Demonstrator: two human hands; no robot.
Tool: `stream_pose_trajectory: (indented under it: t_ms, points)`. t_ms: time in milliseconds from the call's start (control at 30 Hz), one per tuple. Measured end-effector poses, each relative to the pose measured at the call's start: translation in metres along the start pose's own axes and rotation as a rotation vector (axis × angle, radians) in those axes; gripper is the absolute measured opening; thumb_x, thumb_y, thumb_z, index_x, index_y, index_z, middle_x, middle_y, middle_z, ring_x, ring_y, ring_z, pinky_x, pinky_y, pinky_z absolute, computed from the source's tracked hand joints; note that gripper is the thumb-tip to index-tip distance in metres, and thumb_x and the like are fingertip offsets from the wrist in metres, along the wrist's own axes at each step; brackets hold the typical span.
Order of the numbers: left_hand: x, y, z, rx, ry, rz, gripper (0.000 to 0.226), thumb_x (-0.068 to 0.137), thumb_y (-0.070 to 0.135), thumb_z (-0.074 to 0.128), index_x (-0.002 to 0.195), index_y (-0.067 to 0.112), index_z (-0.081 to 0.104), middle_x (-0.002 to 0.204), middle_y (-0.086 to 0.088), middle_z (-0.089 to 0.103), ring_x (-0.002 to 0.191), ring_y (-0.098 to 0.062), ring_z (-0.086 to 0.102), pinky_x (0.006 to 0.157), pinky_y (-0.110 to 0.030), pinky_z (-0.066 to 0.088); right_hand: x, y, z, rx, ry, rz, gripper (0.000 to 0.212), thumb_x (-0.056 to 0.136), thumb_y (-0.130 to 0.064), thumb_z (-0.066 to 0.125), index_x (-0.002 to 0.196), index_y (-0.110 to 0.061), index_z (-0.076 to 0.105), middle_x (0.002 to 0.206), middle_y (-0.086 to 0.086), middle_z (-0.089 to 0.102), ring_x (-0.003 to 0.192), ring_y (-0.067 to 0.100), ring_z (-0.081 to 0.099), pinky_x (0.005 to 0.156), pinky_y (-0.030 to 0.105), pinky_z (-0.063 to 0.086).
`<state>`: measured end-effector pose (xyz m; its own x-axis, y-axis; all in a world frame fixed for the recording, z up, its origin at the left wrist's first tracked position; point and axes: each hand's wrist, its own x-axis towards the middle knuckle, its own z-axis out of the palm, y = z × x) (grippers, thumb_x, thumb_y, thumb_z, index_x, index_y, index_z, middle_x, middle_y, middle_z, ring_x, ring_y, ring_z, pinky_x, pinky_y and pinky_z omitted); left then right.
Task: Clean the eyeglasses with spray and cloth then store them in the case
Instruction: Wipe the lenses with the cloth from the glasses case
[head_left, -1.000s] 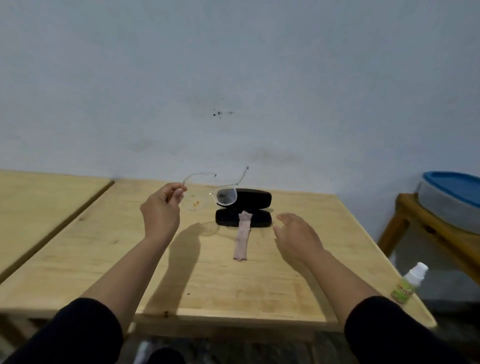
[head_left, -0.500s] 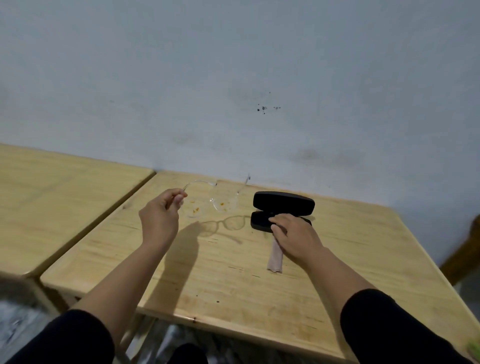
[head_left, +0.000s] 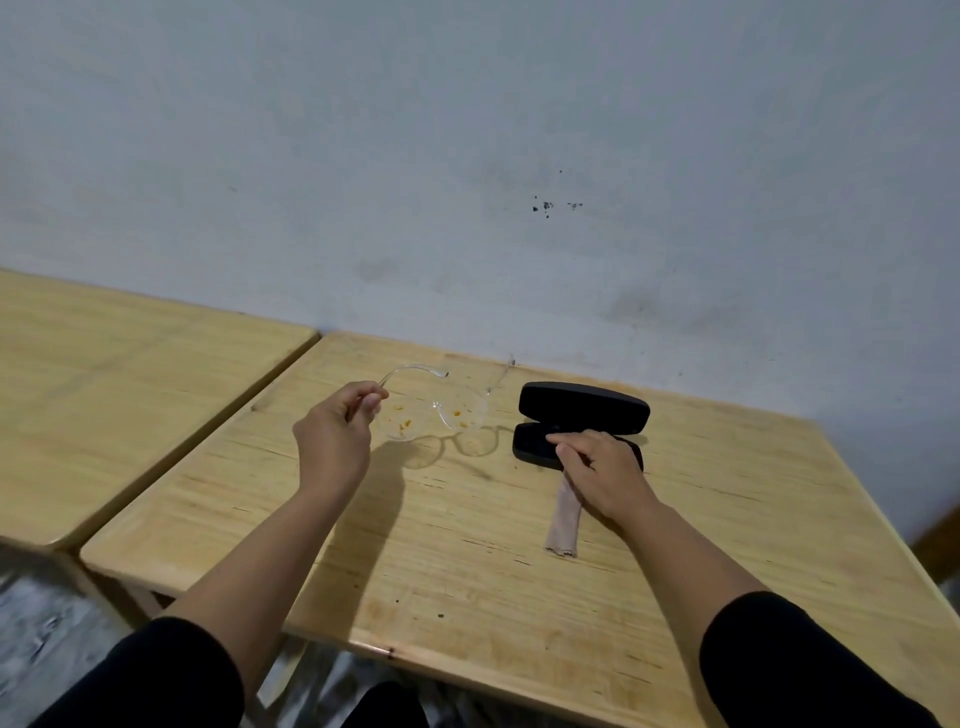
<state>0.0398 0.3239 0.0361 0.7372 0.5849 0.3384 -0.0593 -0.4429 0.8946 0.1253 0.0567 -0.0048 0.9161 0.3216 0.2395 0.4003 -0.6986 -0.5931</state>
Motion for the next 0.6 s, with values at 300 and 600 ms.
stream_pose_trajectory:
  t_ms: [300,600]
  points:
    - [0.002,-0.003,0.008,-0.023,-0.012,-0.016,0.015,0.092,0.01,0.054,0.093,0.011,0.068,0.09,0.001,0.068,0.084,-0.01,0.064,0.065,0.008,0.034,-0.019,-0.005,-0.024,0.099,-0.025,-0.066,0.04,0.075,-0.014,0.061,0.11,-0.031,0.066,0.094,-0.002,0.058,0.088,0.006,0.054,0.074,0.015,0.041]
    - [-0.004,-0.007,0.019,-0.012,-0.047,-0.018,0.014,0.092,0.014,0.054,0.088,0.019,0.068,0.084,0.003,0.068,0.081,-0.011,0.065,0.067,-0.004,0.037,-0.035,-0.005,-0.015,-0.061,-0.226,-0.081,0.015,0.078,-0.025,0.071,0.092,-0.018,0.072,0.109,-0.004,0.041,0.113,0.009,0.036,0.097,0.025,0.034]
